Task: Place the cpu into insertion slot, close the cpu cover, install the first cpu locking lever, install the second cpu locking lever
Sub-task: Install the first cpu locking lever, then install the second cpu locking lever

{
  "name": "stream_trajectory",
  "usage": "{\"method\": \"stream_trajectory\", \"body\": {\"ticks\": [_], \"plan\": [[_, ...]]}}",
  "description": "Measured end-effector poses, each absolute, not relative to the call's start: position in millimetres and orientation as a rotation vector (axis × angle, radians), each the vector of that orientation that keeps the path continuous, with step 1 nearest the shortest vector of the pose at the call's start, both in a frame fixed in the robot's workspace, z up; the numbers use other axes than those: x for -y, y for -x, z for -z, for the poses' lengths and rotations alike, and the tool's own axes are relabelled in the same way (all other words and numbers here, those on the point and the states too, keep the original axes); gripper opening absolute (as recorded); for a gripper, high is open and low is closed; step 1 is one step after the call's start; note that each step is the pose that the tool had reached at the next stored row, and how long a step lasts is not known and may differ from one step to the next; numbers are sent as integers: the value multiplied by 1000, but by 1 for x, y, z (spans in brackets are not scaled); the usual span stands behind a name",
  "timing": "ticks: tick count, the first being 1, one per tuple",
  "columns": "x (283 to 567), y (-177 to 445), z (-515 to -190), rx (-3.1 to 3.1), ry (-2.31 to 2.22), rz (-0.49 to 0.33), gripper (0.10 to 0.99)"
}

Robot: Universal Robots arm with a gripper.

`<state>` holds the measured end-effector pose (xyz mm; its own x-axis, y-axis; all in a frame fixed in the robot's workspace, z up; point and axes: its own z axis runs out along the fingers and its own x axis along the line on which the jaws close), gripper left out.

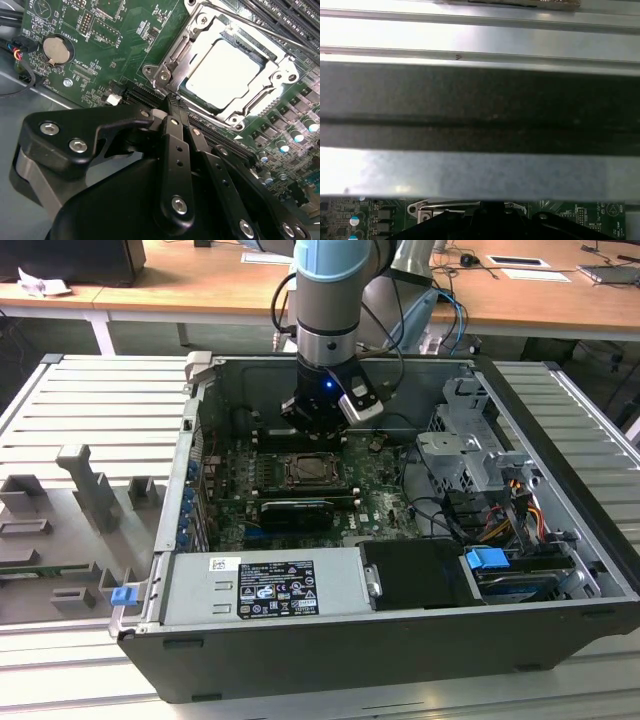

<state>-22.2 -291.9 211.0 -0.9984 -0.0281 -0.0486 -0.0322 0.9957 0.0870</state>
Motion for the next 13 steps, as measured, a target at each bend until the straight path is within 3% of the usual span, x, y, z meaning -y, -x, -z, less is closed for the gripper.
{"method": "stream_trajectory", "body": {"ticks": [13], "plan": [[299,22,-211,-3091,47,-136,106]]}}
